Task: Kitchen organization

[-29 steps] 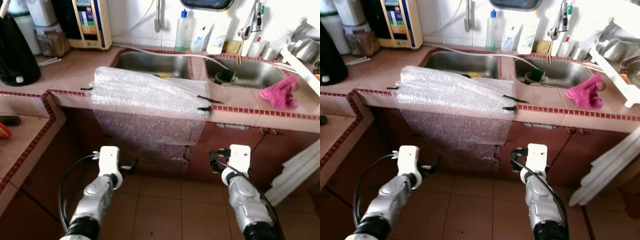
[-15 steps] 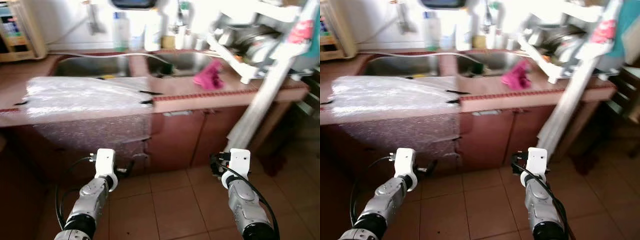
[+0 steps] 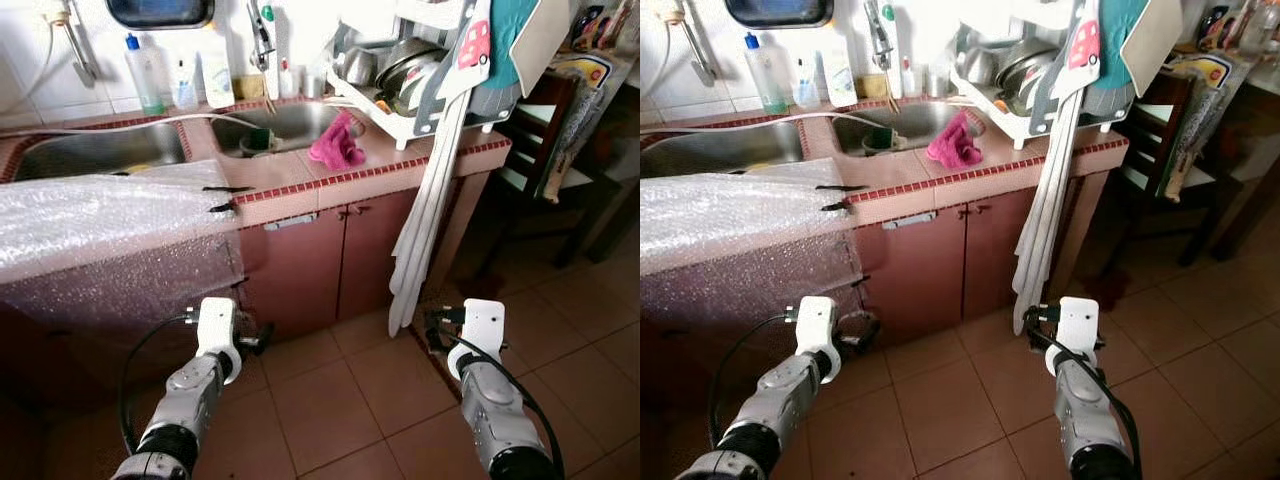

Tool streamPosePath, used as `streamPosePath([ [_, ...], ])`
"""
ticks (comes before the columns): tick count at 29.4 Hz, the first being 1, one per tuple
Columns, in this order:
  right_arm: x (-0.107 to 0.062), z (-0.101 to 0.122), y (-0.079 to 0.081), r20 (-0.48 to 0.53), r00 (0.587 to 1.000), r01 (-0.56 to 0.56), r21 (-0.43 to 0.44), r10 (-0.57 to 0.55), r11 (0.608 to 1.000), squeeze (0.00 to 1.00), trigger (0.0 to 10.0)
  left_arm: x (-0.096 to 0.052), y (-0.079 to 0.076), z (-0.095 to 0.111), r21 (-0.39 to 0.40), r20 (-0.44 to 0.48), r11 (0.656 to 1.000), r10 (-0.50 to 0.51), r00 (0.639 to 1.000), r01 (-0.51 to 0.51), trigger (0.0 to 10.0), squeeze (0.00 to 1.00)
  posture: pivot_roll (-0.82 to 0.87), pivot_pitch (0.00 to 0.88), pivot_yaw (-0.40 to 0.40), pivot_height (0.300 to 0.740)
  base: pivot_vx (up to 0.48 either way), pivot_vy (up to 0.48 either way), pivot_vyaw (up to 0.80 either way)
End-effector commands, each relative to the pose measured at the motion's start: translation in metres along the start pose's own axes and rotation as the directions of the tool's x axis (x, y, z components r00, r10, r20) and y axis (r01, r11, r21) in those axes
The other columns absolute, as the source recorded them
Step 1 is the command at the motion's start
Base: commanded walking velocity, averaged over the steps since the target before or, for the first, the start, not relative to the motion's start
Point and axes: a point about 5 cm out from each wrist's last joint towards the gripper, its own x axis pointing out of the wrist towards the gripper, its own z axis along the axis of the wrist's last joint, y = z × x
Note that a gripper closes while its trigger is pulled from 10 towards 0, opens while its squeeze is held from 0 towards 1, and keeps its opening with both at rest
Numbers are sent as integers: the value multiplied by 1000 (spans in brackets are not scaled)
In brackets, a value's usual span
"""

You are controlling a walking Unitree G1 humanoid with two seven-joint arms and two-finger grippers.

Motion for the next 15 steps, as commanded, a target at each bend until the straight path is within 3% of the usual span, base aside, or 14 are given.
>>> streamPosePath([
  [1, 2, 5, 2, 22, 1000, -12, -8, 12, 1000, 0, 10000, 2, 0, 3, 13, 1, 1000, -3, 1000, 3, 10000, 0, -24, 0, 12, 740, 0, -431, 0],
  [15, 1, 2, -1, 11, 1000, 1, -10, -1, 1000, 0, 10000, 2, 0, 2, 4, -4, 1000, -1, 1000, 1, 10000, 0, -26, 0, 14, 740, 0, -439, 0],
])
